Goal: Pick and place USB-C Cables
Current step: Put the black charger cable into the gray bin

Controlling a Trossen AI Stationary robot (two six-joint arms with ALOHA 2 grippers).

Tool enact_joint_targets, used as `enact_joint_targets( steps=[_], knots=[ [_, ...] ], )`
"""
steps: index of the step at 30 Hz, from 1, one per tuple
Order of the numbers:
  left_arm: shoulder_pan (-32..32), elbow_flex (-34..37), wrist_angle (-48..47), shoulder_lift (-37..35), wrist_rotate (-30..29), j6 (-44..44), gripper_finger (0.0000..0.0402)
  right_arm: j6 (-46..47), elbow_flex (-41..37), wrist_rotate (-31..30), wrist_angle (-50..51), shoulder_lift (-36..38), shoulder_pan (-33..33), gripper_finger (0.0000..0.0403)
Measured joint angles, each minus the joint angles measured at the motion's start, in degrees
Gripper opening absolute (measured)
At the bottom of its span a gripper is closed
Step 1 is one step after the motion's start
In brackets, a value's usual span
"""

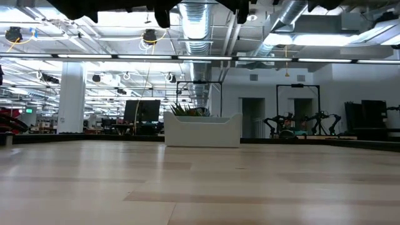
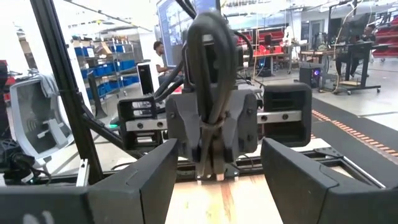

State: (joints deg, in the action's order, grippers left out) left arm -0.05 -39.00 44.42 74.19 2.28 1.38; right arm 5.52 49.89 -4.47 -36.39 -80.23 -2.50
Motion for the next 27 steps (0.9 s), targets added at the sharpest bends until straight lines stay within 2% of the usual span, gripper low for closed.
enact_joint_targets(
  steps=[8, 27],
  knots=[
    [-0.02, 0.00, -0.85, 0.00, -0.35, 0.23, 0.0037, 0.41, 0.00, -0.44, -3.23, 0.00, 0.12, 0.0255],
    [-0.02, 0.04, 0.13, 0.00, -1.64, 1.42, 0.0037, 3.05, 0.00, -1.88, -3.16, 0.00, 0.57, 0.0255]
  ],
)
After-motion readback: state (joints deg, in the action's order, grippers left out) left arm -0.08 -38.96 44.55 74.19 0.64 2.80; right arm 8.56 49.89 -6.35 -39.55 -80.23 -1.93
